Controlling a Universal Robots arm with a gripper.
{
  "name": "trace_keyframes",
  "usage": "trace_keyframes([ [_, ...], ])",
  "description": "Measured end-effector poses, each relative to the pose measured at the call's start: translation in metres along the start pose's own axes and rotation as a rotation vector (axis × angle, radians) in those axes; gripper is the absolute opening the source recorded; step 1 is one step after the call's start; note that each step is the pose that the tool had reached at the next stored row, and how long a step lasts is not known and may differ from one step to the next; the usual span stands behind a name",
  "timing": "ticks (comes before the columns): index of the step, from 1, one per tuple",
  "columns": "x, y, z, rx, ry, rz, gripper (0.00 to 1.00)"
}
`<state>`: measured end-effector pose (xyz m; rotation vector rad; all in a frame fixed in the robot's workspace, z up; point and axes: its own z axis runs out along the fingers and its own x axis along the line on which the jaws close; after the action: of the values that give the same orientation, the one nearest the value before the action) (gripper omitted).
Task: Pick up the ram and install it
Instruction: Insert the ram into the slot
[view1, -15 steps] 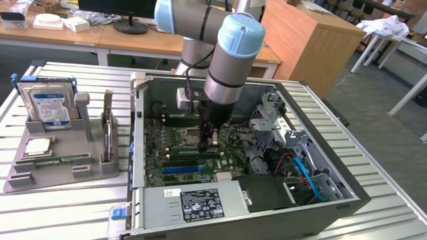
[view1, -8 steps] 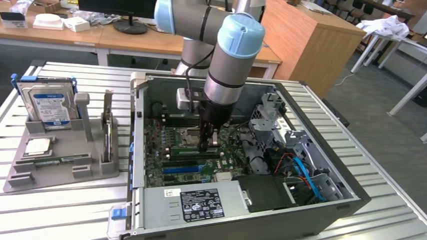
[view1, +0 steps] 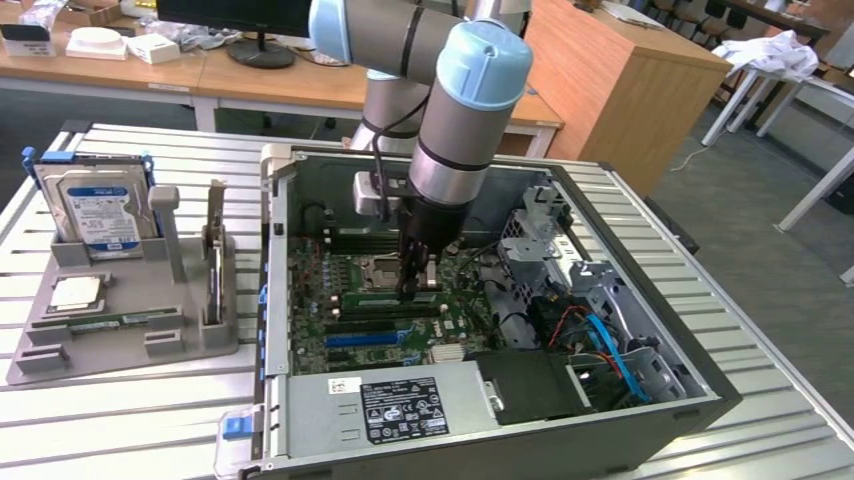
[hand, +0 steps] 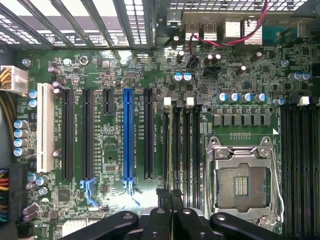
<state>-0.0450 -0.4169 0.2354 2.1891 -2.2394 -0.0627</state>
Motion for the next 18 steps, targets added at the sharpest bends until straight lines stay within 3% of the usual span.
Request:
trace_keyframes([
  [18,0.0022,-0.0020,0.0016,-0.0011,0.0003,-0.005,0.12],
])
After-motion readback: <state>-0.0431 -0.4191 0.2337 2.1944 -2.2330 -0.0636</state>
